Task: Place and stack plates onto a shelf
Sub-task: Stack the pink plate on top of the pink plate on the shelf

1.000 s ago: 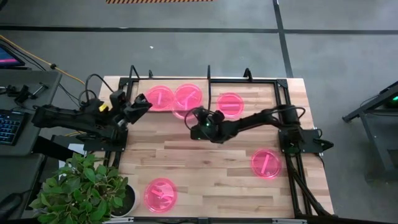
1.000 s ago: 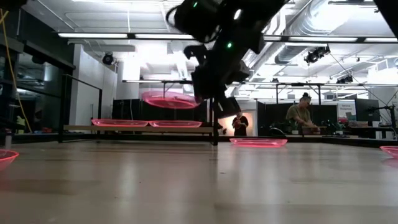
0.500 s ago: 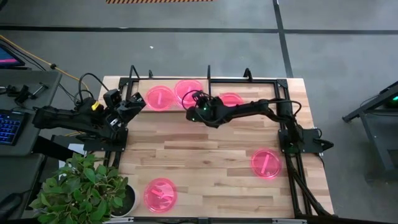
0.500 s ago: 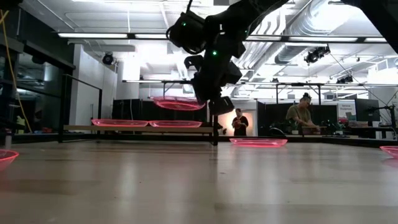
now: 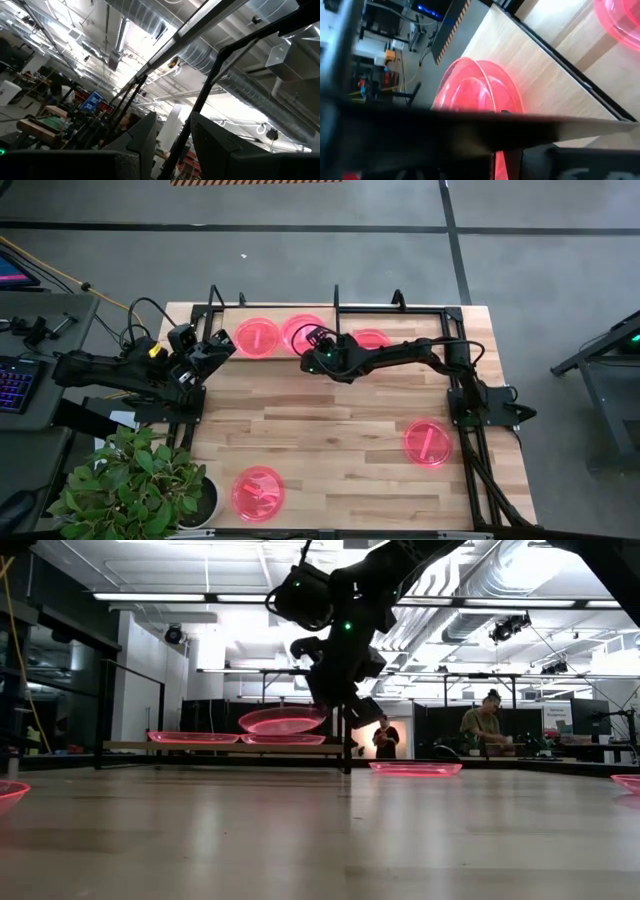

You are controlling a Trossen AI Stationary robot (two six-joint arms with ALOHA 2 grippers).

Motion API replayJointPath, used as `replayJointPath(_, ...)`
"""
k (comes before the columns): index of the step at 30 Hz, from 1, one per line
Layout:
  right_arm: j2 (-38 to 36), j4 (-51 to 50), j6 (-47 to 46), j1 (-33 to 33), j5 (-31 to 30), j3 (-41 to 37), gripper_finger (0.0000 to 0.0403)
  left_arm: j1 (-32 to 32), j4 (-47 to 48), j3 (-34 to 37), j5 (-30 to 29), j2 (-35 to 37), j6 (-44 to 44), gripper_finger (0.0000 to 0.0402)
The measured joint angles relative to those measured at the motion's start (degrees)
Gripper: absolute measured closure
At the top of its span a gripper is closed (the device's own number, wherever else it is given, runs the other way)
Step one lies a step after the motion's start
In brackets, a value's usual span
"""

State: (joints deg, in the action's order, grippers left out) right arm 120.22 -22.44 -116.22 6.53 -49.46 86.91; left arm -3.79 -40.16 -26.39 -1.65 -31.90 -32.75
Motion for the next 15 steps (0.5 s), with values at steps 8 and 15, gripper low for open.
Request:
replayJointPath(8, 0.0, 1.0, 3.7, 0.1, -1.6, -0.1, 0.0402, 0.0, 0.0, 0.0, 0.0, 0.0, 0.0, 0.0291)
replayJointPath(15, 0.0, 5.0, 9.7, 0.2, -2.5, -0.1, 0.0402, 0.0, 0.0, 0.0, 0.0, 0.0, 0.0, 0.0291)
